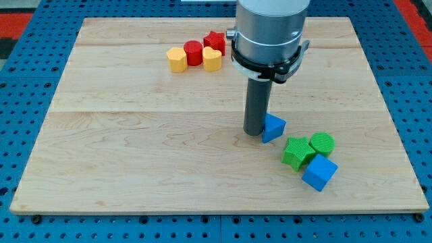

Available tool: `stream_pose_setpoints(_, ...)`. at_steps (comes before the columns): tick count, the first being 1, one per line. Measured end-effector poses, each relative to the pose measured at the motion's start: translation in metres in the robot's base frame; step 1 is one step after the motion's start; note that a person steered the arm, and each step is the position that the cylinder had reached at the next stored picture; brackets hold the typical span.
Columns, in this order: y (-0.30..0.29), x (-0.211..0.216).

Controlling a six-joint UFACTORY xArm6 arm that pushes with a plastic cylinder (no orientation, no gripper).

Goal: Separate the red blocks from each other

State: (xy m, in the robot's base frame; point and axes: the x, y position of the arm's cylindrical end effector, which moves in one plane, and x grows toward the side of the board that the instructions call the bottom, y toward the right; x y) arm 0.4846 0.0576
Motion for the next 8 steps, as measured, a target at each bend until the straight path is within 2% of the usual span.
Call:
stream_pose_setpoints(1,-0.014,-0.047)
stream_pose_setpoints(2,-0.08,-0.055)
stream_pose_setpoints(3,-0.172,-0.057)
stream_pose_setpoints(4,-0.188,-0.104)
stream_pose_setpoints(7,-0.172,-0.186)
stream_pose_setpoints(8,-0.102,-0.216)
